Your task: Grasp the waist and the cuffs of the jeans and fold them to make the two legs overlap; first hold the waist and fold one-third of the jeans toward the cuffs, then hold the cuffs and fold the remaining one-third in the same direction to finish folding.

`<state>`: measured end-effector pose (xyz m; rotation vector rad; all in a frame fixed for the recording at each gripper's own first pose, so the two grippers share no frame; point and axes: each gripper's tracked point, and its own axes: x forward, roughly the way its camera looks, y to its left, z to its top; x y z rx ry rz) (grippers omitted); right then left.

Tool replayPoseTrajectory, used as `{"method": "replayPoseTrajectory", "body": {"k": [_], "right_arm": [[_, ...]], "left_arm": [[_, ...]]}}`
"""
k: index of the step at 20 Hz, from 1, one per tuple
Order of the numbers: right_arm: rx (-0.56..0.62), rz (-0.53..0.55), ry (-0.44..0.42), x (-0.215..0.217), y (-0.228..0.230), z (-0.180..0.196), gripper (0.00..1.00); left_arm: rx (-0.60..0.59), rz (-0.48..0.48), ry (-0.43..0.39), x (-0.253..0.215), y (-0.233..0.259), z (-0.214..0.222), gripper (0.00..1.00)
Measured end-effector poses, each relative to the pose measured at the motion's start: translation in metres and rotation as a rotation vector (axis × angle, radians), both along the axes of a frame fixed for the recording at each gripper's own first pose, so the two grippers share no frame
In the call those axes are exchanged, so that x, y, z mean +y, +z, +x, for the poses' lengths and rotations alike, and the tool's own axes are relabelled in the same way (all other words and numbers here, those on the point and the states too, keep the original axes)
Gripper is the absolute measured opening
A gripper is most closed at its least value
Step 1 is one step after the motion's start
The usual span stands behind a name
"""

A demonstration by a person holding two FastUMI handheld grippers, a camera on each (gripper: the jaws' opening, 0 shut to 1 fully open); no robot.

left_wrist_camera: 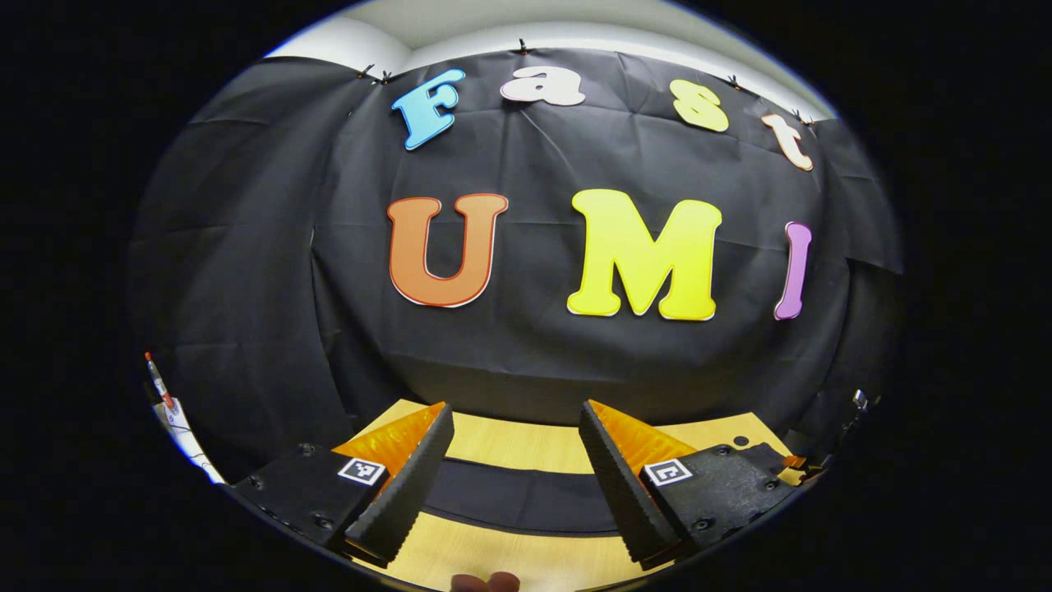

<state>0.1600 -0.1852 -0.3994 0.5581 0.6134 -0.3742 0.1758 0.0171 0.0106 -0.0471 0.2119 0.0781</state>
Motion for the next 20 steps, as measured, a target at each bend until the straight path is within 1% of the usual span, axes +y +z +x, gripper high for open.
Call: {"method": "replayPoseTrajectory", "body": {"k": [2,3,5,6,7,8,10,11,13,15,18,19,20], "right_arm": [[0.024,0.005,-0.034,-0.016,-0.017,0.01,0.99],[0.034,0.018,-0.046,-0.019,-0.025,0.015,0.94],[0.054,0.026,-0.038,-0.022,-0.035,0.017,0.93],[0.056,0.031,-0.026,-0.02,-0.039,0.02,0.99],[0.056,0.053,-0.012,-0.014,-0.043,0.024,0.99],[0.048,0.056,0.002,-0.012,-0.041,0.027,0.94],[0.081,-0.022,0.065,-0.012,-0.047,0.027,0.91],[0.097,-0.043,0.099,-0.011,-0.045,0.026,0.87],[0.116,-0.023,0.136,-0.004,-0.04,0.032,0.67],[0.137,-0.013,0.143,0.0,-0.037,0.034,0.44],[0.165,-0.055,0.146,-0.006,-0.022,0.035,0.1],[0.172,-0.069,0.154,-0.004,-0.014,0.033,0.0],[0.161,-0.081,0.162,0.0,-0.003,0.036,0.04]], "left_arm": [[0.016,0.004,0.018,0.004,-0.005,-0.003,0.98],[0.024,0.002,0.024,0.005,-0.008,-0.006,0.98],[0.04,0.005,0.032,0.008,-0.013,-0.007,0.98],[0.046,0.007,0.038,0.009,-0.014,-0.007,0.98],[0.049,0.009,0.041,0.011,-0.014,-0.007,0.98],[0.049,0.013,0.049,0.013,-0.014,-0.008,0.98],[0.06,-0.013,0.056,0.016,-0.019,-0.008,0.98],[0.071,-0.035,0.059,0.015,-0.024,-0.01,0.99],[0.081,-0.069,0.076,0.019,-0.03,-0.014,0.99],[0.085,-0.087,0.087,0.025,-0.035,-0.02,0.98],[0.082,-0.082,0.111,0.041,-0.042,-0.031,0.99],[0.079,-0.093,0.122,0.048,-0.044,-0.035,0.99],[0.077,-0.103,0.133,0.055,-0.045,-0.039,0.99]]}}
